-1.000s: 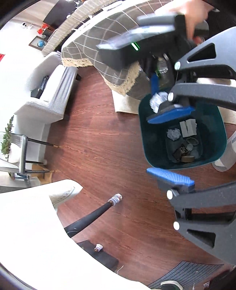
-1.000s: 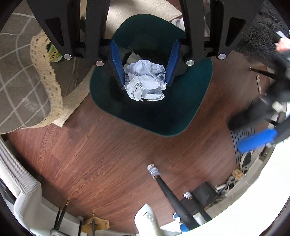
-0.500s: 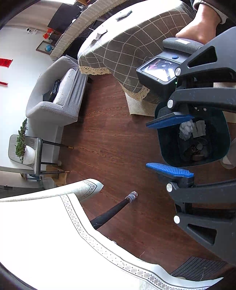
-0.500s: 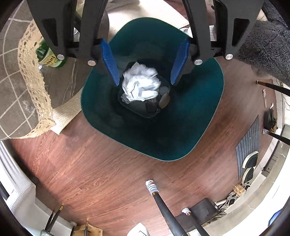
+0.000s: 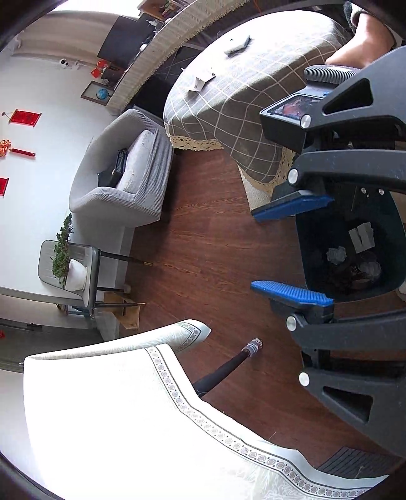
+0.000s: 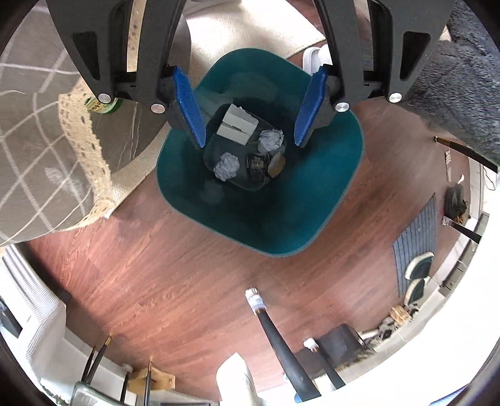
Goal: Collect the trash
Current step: 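Open the right gripper over the bin to drop the crumpled paper, then move both open grippers from the bin to the table, right toward the tissue pack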
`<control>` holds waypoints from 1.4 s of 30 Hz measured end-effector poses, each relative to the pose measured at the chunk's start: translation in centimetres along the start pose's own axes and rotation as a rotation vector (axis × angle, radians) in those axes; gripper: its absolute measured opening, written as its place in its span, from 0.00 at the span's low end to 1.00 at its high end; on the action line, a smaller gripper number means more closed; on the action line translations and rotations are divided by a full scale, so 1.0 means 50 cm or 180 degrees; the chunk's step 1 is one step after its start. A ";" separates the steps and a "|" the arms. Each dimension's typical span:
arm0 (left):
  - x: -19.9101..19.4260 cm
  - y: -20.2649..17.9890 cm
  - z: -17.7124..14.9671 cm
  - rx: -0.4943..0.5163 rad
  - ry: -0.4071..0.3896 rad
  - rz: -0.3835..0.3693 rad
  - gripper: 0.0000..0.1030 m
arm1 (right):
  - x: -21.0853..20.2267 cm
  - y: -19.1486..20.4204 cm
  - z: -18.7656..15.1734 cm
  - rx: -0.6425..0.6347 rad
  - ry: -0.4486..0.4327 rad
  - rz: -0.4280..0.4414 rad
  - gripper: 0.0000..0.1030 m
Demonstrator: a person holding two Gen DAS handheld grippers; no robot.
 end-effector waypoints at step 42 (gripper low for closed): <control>0.132 -0.361 0.112 0.0926 -0.0197 -0.0826 0.72 | -0.386 -0.403 -0.164 0.1498 -0.1545 -0.0735 0.68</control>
Point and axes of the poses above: each gripper's, at about its wrist camera, not at the fingertips, and x roughly the way its jaws point, y to its left, z to its top, the point moved 4 cm from there along x, roughly the way its jaws point, and after that the axes turned 13 degrees about -z, right-handed, at the moved point
